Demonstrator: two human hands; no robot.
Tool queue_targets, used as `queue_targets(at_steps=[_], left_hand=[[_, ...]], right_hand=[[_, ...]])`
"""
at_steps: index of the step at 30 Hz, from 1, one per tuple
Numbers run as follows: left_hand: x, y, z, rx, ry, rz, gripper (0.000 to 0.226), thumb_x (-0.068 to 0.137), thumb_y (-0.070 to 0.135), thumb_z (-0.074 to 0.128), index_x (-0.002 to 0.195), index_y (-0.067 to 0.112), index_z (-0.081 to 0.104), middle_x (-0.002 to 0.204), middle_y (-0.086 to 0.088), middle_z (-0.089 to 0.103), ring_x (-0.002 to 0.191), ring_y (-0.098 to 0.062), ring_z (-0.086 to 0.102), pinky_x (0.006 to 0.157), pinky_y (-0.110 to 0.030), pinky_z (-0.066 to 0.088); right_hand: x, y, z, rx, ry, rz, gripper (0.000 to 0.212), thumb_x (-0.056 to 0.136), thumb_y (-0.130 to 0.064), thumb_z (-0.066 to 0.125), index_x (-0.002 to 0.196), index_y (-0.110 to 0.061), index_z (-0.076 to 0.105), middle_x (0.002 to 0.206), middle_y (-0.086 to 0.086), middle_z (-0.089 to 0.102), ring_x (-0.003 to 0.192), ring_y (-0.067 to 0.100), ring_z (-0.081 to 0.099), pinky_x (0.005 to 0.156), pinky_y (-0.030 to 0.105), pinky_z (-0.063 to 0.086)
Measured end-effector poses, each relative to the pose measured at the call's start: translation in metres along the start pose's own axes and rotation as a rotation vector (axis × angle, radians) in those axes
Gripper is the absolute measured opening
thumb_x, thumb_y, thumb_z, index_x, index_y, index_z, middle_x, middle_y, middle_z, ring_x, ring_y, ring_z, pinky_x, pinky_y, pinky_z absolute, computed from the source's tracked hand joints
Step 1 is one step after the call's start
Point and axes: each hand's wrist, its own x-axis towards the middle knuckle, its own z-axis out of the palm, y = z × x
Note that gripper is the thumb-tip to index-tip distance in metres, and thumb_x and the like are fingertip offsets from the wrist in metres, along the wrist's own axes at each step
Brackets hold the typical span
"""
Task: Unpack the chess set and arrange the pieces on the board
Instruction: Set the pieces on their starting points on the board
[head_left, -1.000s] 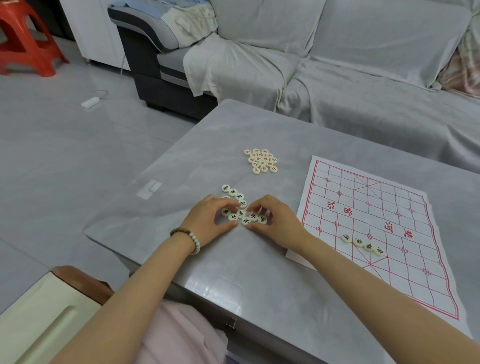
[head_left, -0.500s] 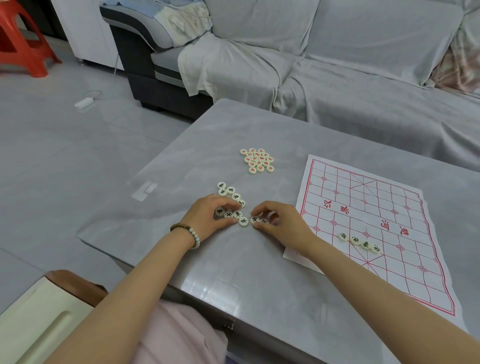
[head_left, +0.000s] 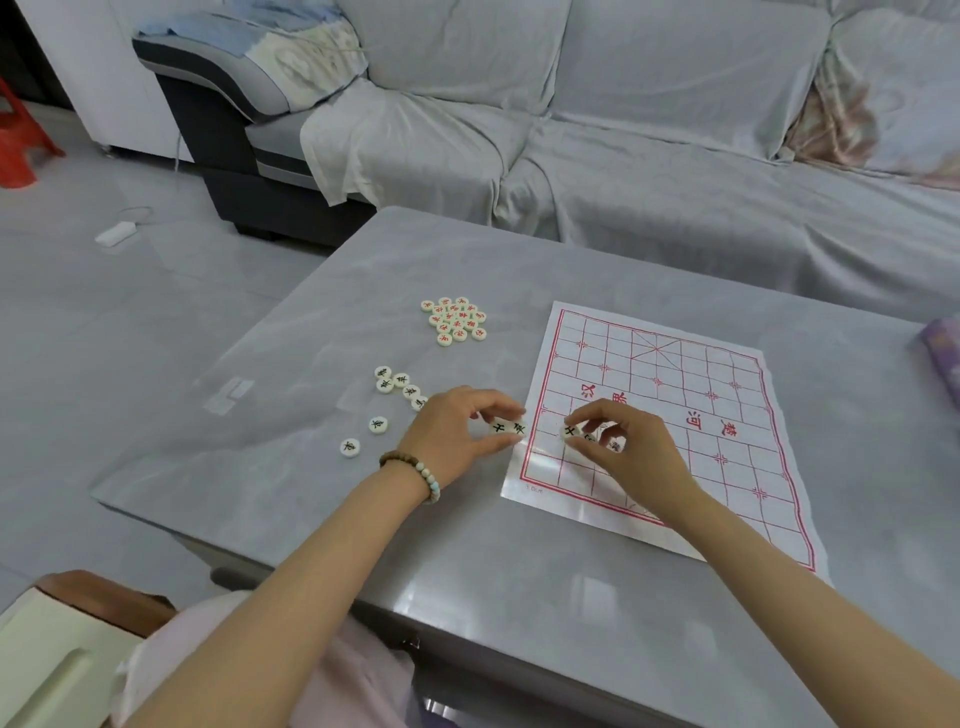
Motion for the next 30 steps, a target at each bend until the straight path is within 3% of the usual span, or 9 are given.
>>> queue_targets(at_steps=[3,5,11,16,19,22,30], left_hand=[[0.012,0.024,0.040,0.046,-0.102,0.003,0.029,0.076,0.029,0.073,0.105,0.027,0.066,0.098,0.014,0.067,0.084,-0.001,0.056,0.075,-0.007,0.042],[0.018,0.036,0.064,0.077,-0.151,0.000,0.031,0.077,0.027,0.072,0.108,0.025,0.065,0.102,0.011,0.066,0.086,-0.002,0.056,0.077,-0.008,0.043],[0.026,0.052,0.110,0.198,-0.213,0.016,0.030,0.080,0.031,0.070,0.109,0.028,0.064,0.102,0.006,0.066,0.084,-0.005,0.051,0.078,-0.017,0.043],[0.027,0.049,0.113,0.223,-0.164,0.017,0.030,0.080,0.035,0.068,0.109,0.028,0.064,0.103,0.007,0.065,0.089,-0.005,0.051,0.083,-0.020,0.045],[0.025,0.047,0.094,0.237,-0.126,0.046,0.030,0.080,0.036,0.068,0.107,0.026,0.065,0.107,0.009,0.065,0.093,-0.005,0.051,0.082,-0.016,0.040],[0.017,0.036,0.057,0.240,-0.071,0.044,0.031,0.078,0.035,0.069,0.108,0.025,0.065,0.106,0.009,0.064,0.092,-0.006,0.052,0.085,-0.020,0.044],[-0.029,-0.054,-0.063,0.384,0.073,-0.106,0.039,0.070,0.042,0.074,0.106,0.036,0.061,0.107,0.016,0.058,0.093,-0.007,0.051,0.083,-0.028,0.046]], right_hand=[[-0.024,0.025,-0.032,-0.100,0.015,0.092,0.018,0.080,-0.019,0.071,0.086,-0.034,0.063,0.086,-0.016,0.064,0.077,0.006,0.059,0.067,0.010,0.046],[-0.036,0.038,-0.047,-0.161,0.012,0.123,0.021,0.080,-0.018,0.071,0.086,-0.036,0.062,0.086,-0.017,0.063,0.078,0.007,0.059,0.071,0.015,0.049],[-0.051,0.057,-0.055,-0.214,-0.019,0.163,0.013,0.080,-0.021,0.071,0.092,-0.026,0.069,0.091,-0.014,0.065,0.082,0.008,0.058,0.079,0.023,0.049],[-0.054,0.058,-0.054,-0.225,-0.001,0.138,0.014,0.081,-0.025,0.070,0.095,-0.029,0.066,0.092,-0.021,0.058,0.081,-0.001,0.052,0.074,0.011,0.038],[-0.051,0.050,-0.053,-0.211,0.018,0.102,0.014,0.082,-0.026,0.069,0.095,-0.031,0.064,0.092,-0.020,0.057,0.081,-0.002,0.051,0.069,0.009,0.036],[-0.035,0.034,-0.039,-0.173,0.010,0.045,0.013,0.082,-0.029,0.068,0.094,-0.033,0.064,0.095,-0.017,0.060,0.082,0.001,0.052,0.070,0.010,0.038],[0.025,-0.034,0.068,-0.088,-0.230,-0.140,0.026,0.081,-0.024,0.070,0.106,-0.024,0.065,0.106,-0.008,0.062,0.092,0.006,0.053,0.083,0.023,0.044]])
